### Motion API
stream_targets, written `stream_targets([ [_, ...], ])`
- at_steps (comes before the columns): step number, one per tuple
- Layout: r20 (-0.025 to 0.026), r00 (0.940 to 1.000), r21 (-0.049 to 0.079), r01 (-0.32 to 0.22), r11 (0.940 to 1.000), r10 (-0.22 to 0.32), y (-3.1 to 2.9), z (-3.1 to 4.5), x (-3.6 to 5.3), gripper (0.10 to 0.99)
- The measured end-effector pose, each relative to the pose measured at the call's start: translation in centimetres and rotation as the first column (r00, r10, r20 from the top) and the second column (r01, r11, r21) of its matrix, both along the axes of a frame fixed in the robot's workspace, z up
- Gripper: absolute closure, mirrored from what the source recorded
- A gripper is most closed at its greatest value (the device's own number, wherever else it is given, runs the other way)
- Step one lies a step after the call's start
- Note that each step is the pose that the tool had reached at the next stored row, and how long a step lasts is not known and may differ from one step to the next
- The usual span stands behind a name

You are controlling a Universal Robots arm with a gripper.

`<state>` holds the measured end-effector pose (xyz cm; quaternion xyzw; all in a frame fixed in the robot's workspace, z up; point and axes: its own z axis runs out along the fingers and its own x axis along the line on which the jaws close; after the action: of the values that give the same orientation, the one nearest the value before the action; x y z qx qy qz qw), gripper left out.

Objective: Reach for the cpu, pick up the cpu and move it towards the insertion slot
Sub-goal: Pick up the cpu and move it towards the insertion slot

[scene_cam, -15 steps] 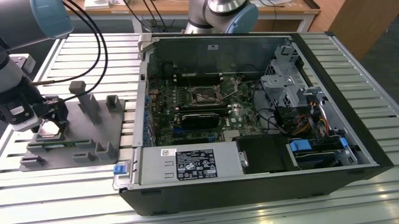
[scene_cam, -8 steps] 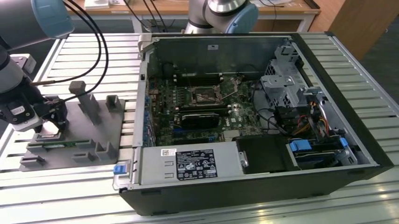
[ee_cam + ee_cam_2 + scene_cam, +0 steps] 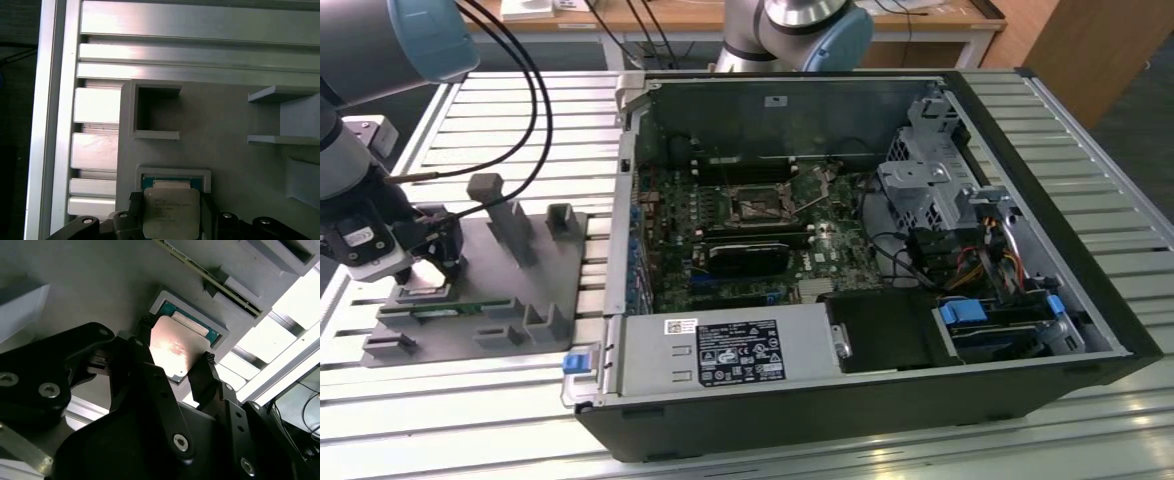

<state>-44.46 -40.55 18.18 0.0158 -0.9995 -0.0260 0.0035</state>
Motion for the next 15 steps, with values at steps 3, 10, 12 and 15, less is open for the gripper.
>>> stream_targets([
  [3, 0.0001, 1.0, 0.0, 0.0, 1.0, 0.0, 0.0, 0.03, 0.01, 0.541],
  [10, 0.0, 1.0, 0.0, 0.0, 1.0, 0.0, 0.0, 0.2, 0.01, 0.541],
  [12, 0.0, 1.0, 0.0, 0.0, 1.0, 0.0, 0.0, 0.24, 0.01, 0.541],
  [15, 0.0002, 1.0, 0.0, 0.0, 1.0, 0.0, 0.0, 0.29, 0.01, 0.541],
])
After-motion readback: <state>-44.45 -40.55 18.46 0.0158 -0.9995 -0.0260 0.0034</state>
